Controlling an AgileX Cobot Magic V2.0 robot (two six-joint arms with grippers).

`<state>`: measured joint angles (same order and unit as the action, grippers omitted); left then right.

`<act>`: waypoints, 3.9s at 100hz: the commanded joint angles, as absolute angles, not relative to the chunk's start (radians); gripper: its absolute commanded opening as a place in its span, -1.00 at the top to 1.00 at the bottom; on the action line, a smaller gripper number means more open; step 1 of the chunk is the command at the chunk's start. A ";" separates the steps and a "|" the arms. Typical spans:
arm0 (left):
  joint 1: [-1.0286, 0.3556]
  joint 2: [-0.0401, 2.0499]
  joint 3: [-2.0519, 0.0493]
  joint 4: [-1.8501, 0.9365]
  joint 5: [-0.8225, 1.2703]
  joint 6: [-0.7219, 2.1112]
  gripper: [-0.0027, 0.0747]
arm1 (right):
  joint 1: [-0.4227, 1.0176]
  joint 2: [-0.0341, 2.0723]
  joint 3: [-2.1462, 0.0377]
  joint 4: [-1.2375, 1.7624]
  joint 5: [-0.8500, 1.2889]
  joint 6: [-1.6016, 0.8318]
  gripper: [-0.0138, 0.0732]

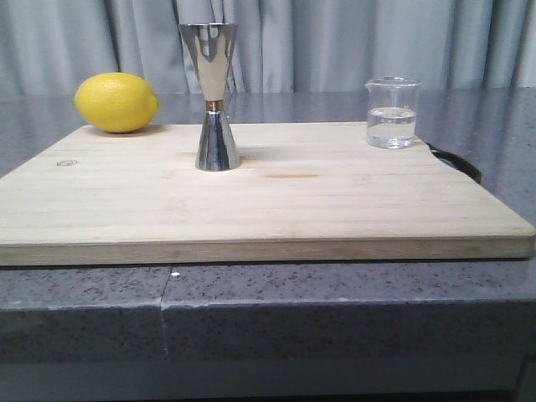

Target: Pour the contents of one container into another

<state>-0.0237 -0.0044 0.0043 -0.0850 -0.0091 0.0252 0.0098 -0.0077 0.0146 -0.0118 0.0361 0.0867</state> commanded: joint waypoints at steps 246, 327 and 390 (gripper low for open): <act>-0.021 0.296 -0.521 -0.078 0.217 0.022 0.98 | 0.012 0.301 -0.523 -0.031 0.319 0.082 0.84; -0.021 0.296 -0.521 -0.071 0.217 0.018 -0.66 | 0.012 0.301 -0.523 -0.034 0.326 0.082 -0.47; -0.021 0.369 -0.584 -0.071 0.340 0.018 -0.34 | 0.012 0.339 -0.572 -0.009 0.410 0.082 -0.47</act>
<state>-0.0237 0.3106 -0.5142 -0.0688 0.3432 0.0252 0.0098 0.2960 -0.5157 -0.0085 0.4405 0.0867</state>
